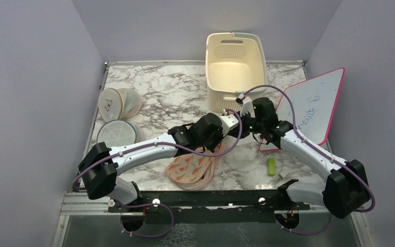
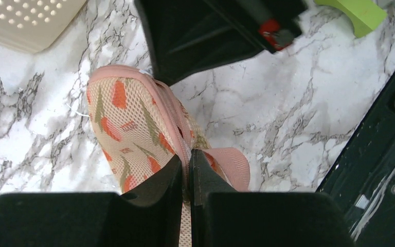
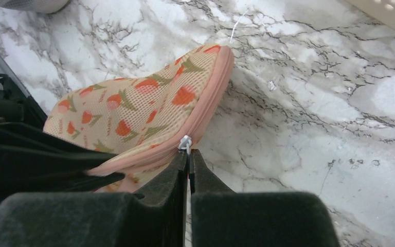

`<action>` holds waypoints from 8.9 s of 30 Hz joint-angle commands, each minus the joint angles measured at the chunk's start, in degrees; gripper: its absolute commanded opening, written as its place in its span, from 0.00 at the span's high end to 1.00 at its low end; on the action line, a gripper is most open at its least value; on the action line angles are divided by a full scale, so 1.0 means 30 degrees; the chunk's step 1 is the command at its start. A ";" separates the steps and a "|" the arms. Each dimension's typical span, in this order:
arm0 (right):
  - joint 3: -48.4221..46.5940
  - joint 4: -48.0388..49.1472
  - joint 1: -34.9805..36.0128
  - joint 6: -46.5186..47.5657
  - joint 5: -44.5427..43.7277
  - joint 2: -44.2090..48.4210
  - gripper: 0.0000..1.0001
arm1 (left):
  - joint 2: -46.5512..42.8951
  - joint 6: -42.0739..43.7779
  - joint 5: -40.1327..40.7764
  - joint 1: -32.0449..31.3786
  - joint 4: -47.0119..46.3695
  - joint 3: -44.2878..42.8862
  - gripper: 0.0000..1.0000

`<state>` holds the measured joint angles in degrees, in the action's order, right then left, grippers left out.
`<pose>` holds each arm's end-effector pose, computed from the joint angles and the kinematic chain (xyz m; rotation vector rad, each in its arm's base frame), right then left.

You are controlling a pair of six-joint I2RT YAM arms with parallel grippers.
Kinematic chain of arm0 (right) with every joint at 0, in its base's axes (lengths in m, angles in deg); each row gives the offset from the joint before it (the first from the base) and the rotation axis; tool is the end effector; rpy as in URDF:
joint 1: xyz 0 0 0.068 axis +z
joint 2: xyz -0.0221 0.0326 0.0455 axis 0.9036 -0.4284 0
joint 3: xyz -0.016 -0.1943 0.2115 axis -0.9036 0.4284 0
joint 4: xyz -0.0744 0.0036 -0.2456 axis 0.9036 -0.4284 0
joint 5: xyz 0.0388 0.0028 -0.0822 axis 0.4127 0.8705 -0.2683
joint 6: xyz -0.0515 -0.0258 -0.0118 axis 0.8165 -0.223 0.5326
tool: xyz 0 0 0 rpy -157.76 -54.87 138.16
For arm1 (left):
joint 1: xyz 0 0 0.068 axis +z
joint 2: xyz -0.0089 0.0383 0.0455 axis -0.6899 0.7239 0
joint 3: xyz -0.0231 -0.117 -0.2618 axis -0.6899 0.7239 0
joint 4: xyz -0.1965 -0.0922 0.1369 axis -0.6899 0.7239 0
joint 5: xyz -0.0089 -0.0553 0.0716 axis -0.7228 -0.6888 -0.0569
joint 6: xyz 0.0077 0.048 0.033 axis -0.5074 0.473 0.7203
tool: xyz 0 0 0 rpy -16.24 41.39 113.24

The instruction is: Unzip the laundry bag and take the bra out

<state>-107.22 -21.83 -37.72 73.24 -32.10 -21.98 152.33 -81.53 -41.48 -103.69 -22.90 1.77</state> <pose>0.2203 0.1316 0.2532 -0.5070 2.3204 0.8387 0.1619 -0.2778 0.2857 1.0498 2.0388 -0.5578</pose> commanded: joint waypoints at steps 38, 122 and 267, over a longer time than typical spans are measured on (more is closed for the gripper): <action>0.3238 0.3791 -0.1619 -0.0272 0.3214 0.2939 0.99 | 0.0715 -0.2896 -0.1571 -0.0057 -0.0905 -0.0304 0.25; 0.2682 0.2656 -0.0565 0.0911 -0.0552 0.3251 0.27 | -0.6207 -0.5806 0.1433 0.6347 -0.0677 0.3346 0.09; 0.1733 0.3839 0.3537 -0.0986 -0.7304 -0.2816 0.57 | -1.0611 -0.9439 0.3451 0.7368 0.0017 0.7961 0.04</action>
<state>-101.89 -19.56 -27.05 65.90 -55.75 -27.84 121.60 -110.77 -31.77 -81.81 -23.21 27.51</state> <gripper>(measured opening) 0.440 0.958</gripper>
